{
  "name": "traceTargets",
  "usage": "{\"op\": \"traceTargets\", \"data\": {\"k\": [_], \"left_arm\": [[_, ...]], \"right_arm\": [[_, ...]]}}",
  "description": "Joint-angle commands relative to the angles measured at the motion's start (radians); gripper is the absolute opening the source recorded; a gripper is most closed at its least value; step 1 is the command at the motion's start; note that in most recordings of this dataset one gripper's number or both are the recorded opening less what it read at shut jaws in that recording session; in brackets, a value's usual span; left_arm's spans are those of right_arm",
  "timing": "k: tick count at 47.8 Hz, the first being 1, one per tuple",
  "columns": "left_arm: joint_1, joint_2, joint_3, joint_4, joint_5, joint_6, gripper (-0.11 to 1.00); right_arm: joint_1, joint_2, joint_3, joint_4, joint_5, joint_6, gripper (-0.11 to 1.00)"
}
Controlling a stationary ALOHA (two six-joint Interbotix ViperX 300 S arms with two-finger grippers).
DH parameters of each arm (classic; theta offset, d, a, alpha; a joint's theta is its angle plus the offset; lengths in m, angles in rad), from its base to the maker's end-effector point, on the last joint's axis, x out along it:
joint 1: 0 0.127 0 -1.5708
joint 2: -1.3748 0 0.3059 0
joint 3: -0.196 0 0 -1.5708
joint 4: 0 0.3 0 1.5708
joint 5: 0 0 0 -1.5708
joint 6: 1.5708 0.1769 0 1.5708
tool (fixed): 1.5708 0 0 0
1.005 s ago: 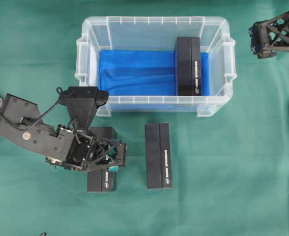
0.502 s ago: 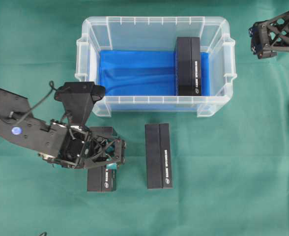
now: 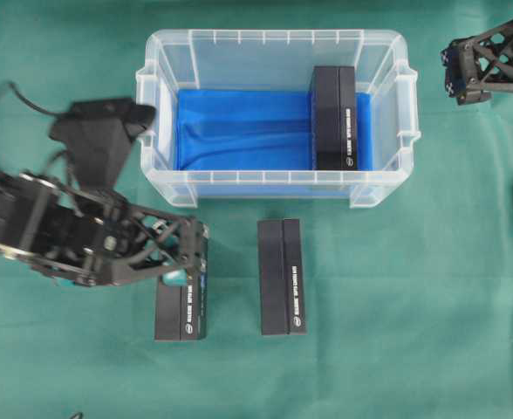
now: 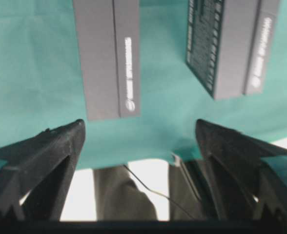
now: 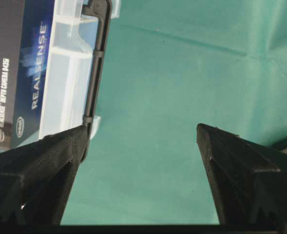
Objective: Take out the box from the case.
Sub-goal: 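Open the left gripper and withdraw it to the left side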
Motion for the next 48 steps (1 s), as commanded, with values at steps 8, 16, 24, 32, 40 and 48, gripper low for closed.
{"op": "traceTargets", "data": {"k": [8, 16, 24, 32, 40, 48], "left_arm": [[-0.002, -0.032, -0.063, 0.005, 0.025, 0.044, 0.93], [-0.002, -0.058, -0.029, 0.005, 0.049, 0.052, 0.93], [-0.017, -0.123, 0.049, 0.0, 0.058, 0.046, 0.93], [-0.025, -0.213, 0.146, 0.0, 0.06, 0.035, 0.93], [-0.026, -0.296, 0.224, 0.0, 0.06, 0.028, 0.93], [-0.006, -0.327, 0.25, 0.0, 0.066, 0.04, 0.93]], "right_arm": [[0.0, -0.005, -0.015, 0.0, -0.003, 0.005, 0.91], [0.0, -0.005, -0.014, 0.0, -0.002, 0.006, 0.91], [-0.002, -0.006, -0.015, 0.0, -0.002, 0.006, 0.91], [0.0, -0.006, -0.015, 0.0, -0.002, 0.006, 0.91], [0.0, -0.006, -0.015, 0.002, -0.002, 0.006, 0.91], [0.0, -0.006, -0.015, 0.002, 0.0, 0.006, 0.91]]}}
